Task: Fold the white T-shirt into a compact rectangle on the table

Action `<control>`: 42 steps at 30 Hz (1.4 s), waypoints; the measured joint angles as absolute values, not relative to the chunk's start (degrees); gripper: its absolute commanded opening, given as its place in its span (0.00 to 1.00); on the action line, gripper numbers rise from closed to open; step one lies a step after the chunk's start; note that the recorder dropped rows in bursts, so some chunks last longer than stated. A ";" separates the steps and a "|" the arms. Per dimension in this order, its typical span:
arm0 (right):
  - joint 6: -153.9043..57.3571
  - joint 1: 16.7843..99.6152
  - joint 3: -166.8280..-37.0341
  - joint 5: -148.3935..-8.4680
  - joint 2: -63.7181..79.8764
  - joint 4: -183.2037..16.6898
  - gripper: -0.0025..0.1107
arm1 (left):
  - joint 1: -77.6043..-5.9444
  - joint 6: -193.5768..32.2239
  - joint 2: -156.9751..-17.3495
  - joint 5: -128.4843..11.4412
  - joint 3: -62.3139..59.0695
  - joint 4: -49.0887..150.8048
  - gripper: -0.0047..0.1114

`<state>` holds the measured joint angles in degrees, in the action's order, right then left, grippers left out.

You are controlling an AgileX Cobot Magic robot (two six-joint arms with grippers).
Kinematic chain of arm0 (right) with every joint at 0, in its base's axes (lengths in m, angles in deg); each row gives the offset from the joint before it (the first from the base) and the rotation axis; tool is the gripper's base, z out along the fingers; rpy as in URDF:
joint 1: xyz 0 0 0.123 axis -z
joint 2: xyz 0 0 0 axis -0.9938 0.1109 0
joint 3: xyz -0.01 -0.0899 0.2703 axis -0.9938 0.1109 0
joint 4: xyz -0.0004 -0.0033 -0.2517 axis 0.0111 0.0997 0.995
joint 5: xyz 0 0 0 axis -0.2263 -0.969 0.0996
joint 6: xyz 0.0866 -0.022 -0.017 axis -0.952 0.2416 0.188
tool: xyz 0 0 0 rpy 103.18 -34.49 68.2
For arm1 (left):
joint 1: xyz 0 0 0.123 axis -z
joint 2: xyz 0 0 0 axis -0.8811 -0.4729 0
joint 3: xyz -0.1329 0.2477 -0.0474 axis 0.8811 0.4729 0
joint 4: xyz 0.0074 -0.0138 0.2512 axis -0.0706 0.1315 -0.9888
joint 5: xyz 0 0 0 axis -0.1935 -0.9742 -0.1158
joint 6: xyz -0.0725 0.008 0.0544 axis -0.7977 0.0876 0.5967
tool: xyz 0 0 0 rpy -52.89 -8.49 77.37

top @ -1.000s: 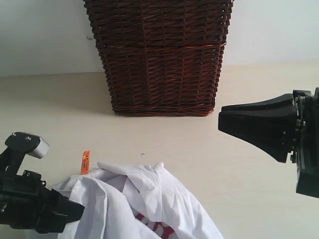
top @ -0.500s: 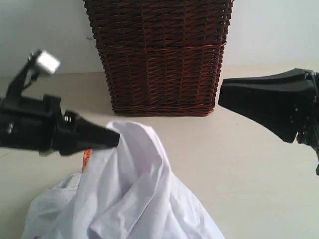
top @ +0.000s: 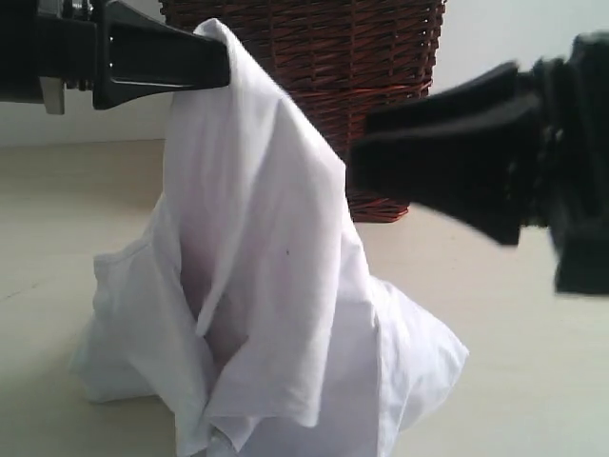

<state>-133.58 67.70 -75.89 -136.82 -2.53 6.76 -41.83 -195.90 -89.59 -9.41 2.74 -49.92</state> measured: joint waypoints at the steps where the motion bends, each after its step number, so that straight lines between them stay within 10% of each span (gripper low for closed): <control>1: -134.89 64.44 -75.89 -134.86 -2.54 9.29 0.36 | -41.83 -195.42 -89.71 -9.89 2.74 -49.92 0.04; 17: -146.20 37.36 -70.25 -99.38 9.29 16.75 0.36 | -41.83 -189.74 -90.31 -20.51 7.59 -49.90 0.04; 42: -149.42 36.41 -65.47 -71.09 12.09 15.64 0.47 | -41.83 -187.59 -90.31 -22.19 7.81 -49.90 0.04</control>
